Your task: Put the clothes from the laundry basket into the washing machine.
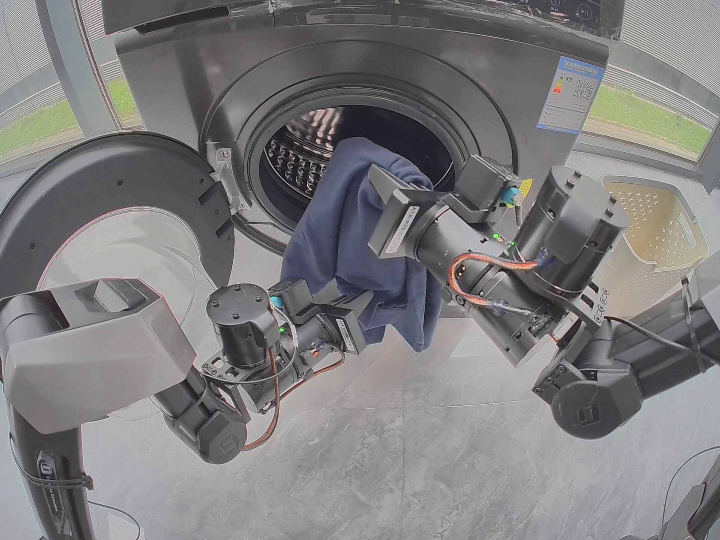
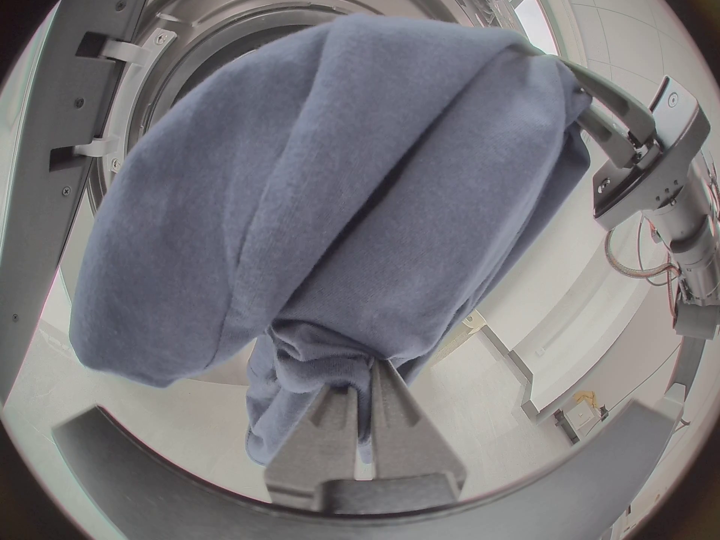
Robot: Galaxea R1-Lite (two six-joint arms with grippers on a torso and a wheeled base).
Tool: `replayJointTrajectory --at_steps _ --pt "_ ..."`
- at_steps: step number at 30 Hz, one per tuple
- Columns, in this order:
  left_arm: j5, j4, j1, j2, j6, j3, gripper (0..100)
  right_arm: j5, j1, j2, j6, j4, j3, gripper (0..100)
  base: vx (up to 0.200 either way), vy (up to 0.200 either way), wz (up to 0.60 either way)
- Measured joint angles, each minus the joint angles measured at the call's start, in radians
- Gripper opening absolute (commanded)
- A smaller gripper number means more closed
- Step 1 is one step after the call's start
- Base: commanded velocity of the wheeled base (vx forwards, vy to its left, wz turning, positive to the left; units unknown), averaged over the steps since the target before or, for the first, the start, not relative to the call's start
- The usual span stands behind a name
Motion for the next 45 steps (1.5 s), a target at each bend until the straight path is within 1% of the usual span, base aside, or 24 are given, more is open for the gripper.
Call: replayJointTrajectory --at_steps 5,9,10,13,15,19,21,32,39,45 --pt "0.000 -0.014 -0.011 -0.015 0.000 0.025 0 0.000 -0.004 0.000 0.001 -0.001 0.002 0 0.000 0.000 0.00" --pt "-0.001 -0.033 -0.029 -0.050 0.003 0.079 0 0.007 -0.009 0.000 0.001 0.000 0.011 0 0.000 0.000 0.00" --pt "-0.001 -0.039 -0.036 -0.063 0.003 0.098 0 0.010 -0.010 0.000 0.002 0.000 0.015 100 0.000 0.000 0.00" --pt "-0.001 -0.056 -0.055 -0.107 0.007 0.150 0 0.020 -0.011 0.003 0.008 -0.004 0.029 100 0.000 0.000 0.00" --pt "-0.001 -0.063 -0.070 -0.143 0.014 0.182 0 0.023 -0.011 0.012 0.016 -0.017 0.036 100 0.000 0.000 0.00" --pt "-0.001 -0.068 -0.086 -0.201 0.030 0.220 0 0.027 -0.013 0.030 0.025 -0.055 0.057 100 0.000 0.000 0.00" --pt "-0.001 -0.068 -0.088 -0.221 0.033 0.230 0 0.027 -0.014 0.035 0.026 -0.056 0.077 100 0.000 0.000 0.00" --pt "0.007 -0.068 -0.079 -0.259 0.034 0.235 0 0.028 -0.022 0.015 0.029 -0.082 0.182 100 0.000 0.000 0.00" --pt "0.021 -0.070 -0.044 -0.270 0.034 0.225 0 0.028 -0.077 -0.021 0.028 -0.086 0.247 100 0.000 0.000 0.00" --pt "0.020 -0.069 -0.024 -0.345 0.036 0.222 0 0.029 -0.103 -0.036 0.023 -0.092 0.307 100 0.000 0.000 0.00"
